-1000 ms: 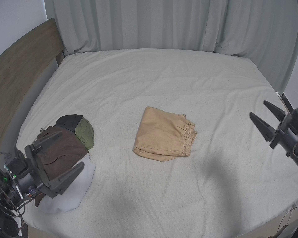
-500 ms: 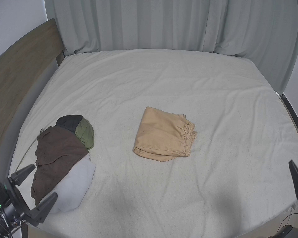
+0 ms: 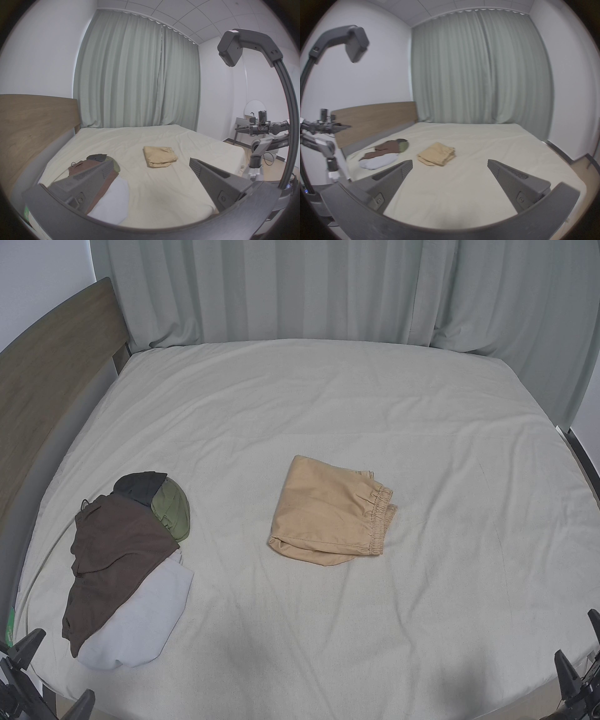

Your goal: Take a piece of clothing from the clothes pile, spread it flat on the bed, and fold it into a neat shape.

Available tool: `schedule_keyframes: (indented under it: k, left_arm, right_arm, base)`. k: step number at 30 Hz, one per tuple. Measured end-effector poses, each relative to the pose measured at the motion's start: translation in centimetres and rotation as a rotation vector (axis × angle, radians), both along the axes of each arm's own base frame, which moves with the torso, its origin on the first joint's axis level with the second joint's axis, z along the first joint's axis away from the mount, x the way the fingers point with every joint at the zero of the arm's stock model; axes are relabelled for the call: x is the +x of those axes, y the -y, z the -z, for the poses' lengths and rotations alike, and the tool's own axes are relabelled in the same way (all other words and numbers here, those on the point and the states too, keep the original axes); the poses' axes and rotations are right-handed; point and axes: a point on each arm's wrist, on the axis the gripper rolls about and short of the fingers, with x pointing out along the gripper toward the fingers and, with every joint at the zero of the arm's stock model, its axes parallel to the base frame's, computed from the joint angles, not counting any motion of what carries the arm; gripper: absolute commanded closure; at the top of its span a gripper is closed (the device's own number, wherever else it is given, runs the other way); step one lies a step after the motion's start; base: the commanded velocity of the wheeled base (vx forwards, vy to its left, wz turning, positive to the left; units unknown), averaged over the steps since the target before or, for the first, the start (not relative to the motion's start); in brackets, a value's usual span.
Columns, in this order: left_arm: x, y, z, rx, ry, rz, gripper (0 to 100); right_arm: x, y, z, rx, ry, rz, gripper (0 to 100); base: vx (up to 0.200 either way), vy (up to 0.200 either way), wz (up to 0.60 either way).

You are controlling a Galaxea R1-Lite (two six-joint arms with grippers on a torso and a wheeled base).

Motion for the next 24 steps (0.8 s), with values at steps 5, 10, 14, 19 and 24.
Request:
schedule_keyframes:
  k: [5, 10, 14, 19, 24]
  left_arm:
    - [-0.4, -0.2, 0.8, 0.002, -0.018, -0.072, 0]
    - [-0.5, -0.4, 1.5, 0.008, -0.066, -0.201, 0]
    - [-0.5, -0.5, 1.8, 0.009, -0.087, -0.286, 0]
    - [-0.8, -0.4, 2.4, 0.016, -0.109, -0.358, 0]
    - [-1.0, -0.4, 2.7, 0.005, -0.104, -0.4, 0]
  right_arm:
    - [-0.4, 0.5, 1.1, 0.02, -0.039, 0.244, 0]
    - [-0.5, 0.6, 1.6, 0.026, -0.065, 0.303, 0]
    - [-0.6, 0.6, 1.7, 0.025, -0.073, 0.292, 0]
    - [-0.6, 0.6, 1.8, 0.025, -0.071, 0.29, 0]
    - [-0.6, 0.5, 1.8, 0.024, -0.07, 0.291, 0]
  base:
    - [0.0, 0.0, 0.0]
    - [0.0, 0.0, 0.0]
    - [0.0, 0.0, 0.0]
    - [0.0, 0.0, 0.0]
    - [0.0, 0.0, 0.0]
